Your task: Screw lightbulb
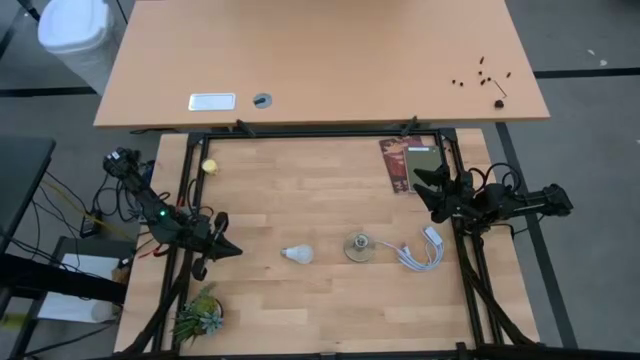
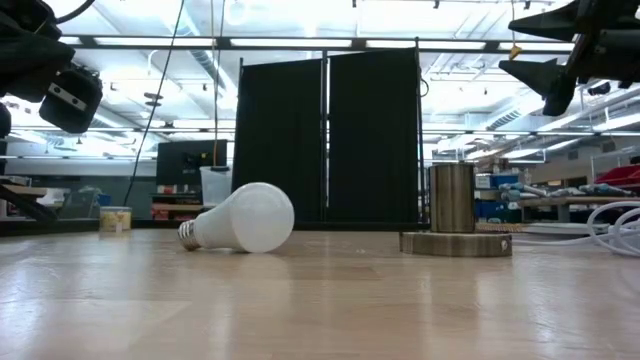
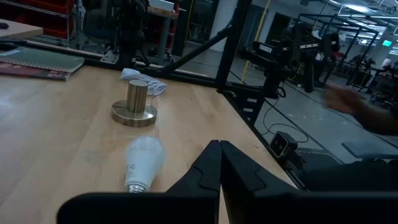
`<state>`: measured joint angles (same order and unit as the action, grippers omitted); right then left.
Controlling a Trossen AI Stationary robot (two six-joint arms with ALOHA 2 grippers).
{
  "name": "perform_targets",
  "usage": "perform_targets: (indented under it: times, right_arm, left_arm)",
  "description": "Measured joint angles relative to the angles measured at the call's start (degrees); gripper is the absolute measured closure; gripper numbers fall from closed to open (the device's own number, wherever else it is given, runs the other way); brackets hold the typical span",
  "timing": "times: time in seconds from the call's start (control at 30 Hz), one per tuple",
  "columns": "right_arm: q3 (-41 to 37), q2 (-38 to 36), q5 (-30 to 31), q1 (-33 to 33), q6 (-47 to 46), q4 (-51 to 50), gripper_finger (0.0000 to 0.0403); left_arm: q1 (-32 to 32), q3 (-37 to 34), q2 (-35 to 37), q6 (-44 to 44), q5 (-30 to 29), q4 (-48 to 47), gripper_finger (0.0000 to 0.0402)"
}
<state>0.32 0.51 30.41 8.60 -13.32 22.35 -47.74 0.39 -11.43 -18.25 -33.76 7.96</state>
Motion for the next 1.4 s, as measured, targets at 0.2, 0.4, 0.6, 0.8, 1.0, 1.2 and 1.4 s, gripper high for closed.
perform_targets:
  times: [0.2,0.4,0.6,0.8,1.0,1.2,1.4]
  right_arm:
    - [0.00,0.00,0.00,0.00,-0.01,0.02,0.0094]
    - [0.00,0.00,0.00,0.00,-0.02,0.23,0.0094]
    - [0.02,0.00,0.00,0.00,-5.59,3.19,0.0094]
    - [0.01,0.00,-0.02,0.02,-12.48,3.37,0.0094]
    - [0.02,0.00,1.11,-0.09,-10.27,-2.81,0.0094]
    - [0.01,0.15,0.93,-0.11,-9.68,-5.87,0.0094]
    - [0.01,2.48,-5.35,-0.11,-6.61,-5.59,0.0094]
  left_arm:
    - [0.00,0.01,0.00,0.01,0.00,0.00,0.0389]
    - [0.00,0.01,-0.02,0.65,-0.02,-0.01,0.0389]
    - [0.02,0.02,-0.02,14.43,-0.78,1.20,0.0389]
    - [0.02,0.00,-0.02,13.58,-0.90,10.27,0.0389]
    - [0.02,0.02,0.01,14.65,-0.94,18.05,0.0389]
    - [0.02,0.02,-0.02,19.49,-0.96,17.93,0.0389]
    - [0.02,0.00,0.01,19.50,-1.08,22.53,0.0389]
